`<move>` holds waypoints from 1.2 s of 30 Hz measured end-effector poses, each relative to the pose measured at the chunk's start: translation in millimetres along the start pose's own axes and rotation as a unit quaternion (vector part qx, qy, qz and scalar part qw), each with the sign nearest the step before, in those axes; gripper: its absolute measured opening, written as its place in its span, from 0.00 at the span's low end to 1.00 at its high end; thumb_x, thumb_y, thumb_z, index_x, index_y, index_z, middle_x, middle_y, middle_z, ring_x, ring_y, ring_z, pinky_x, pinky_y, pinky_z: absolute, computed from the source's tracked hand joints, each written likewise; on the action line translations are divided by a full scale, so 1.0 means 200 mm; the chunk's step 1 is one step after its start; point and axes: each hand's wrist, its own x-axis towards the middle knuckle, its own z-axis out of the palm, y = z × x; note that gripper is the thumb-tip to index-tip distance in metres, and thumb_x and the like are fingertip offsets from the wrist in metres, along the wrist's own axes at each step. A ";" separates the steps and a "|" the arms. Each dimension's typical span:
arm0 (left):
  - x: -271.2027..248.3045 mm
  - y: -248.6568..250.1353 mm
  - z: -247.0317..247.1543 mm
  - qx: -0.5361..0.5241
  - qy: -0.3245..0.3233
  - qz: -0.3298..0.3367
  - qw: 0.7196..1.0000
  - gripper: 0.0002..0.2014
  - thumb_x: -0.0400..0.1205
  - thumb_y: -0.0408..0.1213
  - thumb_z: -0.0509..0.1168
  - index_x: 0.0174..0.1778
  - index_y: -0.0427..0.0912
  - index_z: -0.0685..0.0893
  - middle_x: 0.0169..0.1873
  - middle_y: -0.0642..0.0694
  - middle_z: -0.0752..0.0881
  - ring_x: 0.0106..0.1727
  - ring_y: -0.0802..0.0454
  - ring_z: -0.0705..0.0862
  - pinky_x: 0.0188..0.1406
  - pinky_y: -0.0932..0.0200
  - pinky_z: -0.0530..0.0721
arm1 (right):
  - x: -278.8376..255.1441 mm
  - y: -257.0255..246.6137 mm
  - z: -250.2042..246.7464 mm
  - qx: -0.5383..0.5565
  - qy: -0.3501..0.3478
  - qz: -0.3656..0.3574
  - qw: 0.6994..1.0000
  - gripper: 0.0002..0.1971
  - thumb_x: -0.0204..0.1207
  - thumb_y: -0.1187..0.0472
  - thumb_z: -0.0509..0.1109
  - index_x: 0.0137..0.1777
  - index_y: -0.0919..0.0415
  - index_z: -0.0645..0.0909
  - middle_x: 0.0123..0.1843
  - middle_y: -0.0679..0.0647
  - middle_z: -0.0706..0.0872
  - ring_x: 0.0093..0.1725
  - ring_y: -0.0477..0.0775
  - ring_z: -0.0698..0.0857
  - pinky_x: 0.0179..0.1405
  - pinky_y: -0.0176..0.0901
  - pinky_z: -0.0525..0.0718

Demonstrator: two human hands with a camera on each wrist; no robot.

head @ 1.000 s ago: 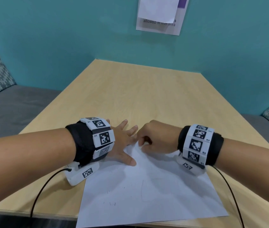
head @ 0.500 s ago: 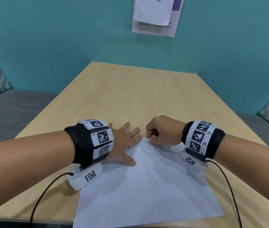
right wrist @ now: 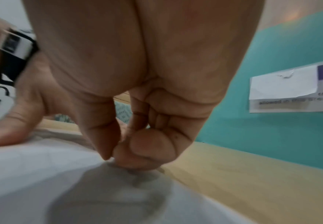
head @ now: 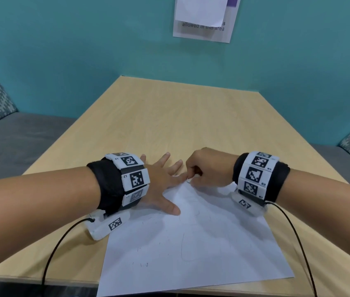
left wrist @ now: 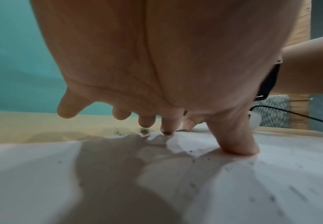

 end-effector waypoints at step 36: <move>0.00 0.00 0.02 0.011 -0.001 -0.021 1.000 0.50 0.74 0.77 0.56 0.84 0.67 0.34 0.85 0.53 0.30 0.84 0.42 0.26 0.75 0.17 0.42 | -0.04 0.03 0.00 0.007 0.000 -0.011 1.000 0.06 0.73 0.60 0.71 0.46 0.60 0.87 0.33 0.44 0.82 0.31 0.43 0.78 0.36 0.38 0.76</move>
